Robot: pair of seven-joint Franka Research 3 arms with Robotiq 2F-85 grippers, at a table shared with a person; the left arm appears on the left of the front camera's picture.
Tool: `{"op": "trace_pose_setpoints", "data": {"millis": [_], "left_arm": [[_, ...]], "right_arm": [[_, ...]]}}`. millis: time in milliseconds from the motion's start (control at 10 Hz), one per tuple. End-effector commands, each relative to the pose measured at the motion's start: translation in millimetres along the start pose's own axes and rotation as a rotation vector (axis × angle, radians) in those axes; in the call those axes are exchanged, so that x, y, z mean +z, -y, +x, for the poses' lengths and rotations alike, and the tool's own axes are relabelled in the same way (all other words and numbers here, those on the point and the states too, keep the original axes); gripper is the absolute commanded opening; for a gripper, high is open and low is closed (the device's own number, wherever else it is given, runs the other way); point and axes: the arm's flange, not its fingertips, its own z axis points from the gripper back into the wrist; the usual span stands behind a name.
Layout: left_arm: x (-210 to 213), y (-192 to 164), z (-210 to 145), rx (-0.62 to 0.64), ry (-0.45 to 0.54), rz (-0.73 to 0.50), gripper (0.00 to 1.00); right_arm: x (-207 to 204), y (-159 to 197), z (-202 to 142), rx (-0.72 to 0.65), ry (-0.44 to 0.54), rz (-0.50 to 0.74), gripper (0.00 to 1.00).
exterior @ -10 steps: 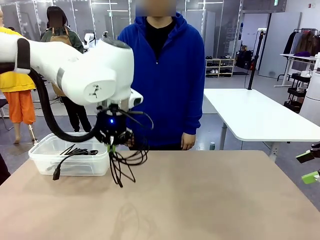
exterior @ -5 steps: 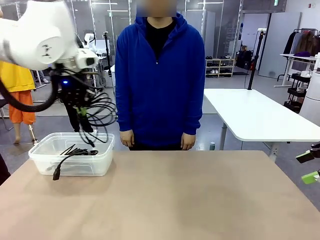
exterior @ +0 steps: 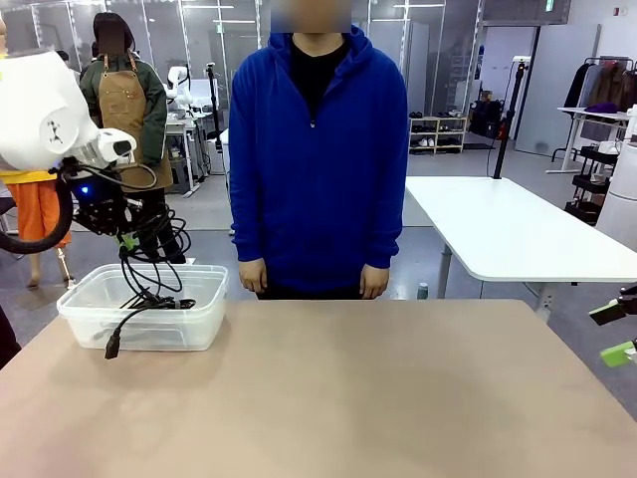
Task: Organize and store the cables.
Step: Place the USB Extension Cable into the Organizing box.
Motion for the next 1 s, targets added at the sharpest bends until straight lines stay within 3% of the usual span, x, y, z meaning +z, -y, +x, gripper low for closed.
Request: {"op": "trace_pose_setpoints", "data": {"millis": [0,100,200,300,400,500,600,700,900], "left_arm": [[-51,0,23,0.134,-0.061,0.062,0.10],[-72,-13,29,0.220,-0.071,0.121,0.10],[-90,-24,33,0.264,-0.100,0.147,0.19],[-94,-30,31,0.271,-0.146,0.108,0.33],[-94,-33,28,0.273,-0.161,0.080,0.53],[-90,-33,26,0.269,-0.163,0.063,0.66],[-89,-30,27,0.263,-0.150,0.061,0.86],[-84,-30,27,0.257,-0.144,0.054,0.98],[-72,-30,22,0.236,-0.140,0.051,1.00]], "right_arm": [[0,-1,1,-0.002,0.012,0.000,1.00],[0,-1,1,-0.002,0.012,0.000,1.00],[0,-1,1,-0.002,0.012,0.000,1.00],[0,-1,1,-0.002,0.012,0.000,1.00],[0,-1,1,-0.002,0.012,0.000,1.00],[0,-1,1,-0.002,0.012,0.000,1.00],[0,-1,1,-0.002,0.012,0.000,1.00],[0,-1,1,-0.002,0.012,0.000,1.00],[0,-1,1,-0.002,0.012,0.000,1.00]]}}
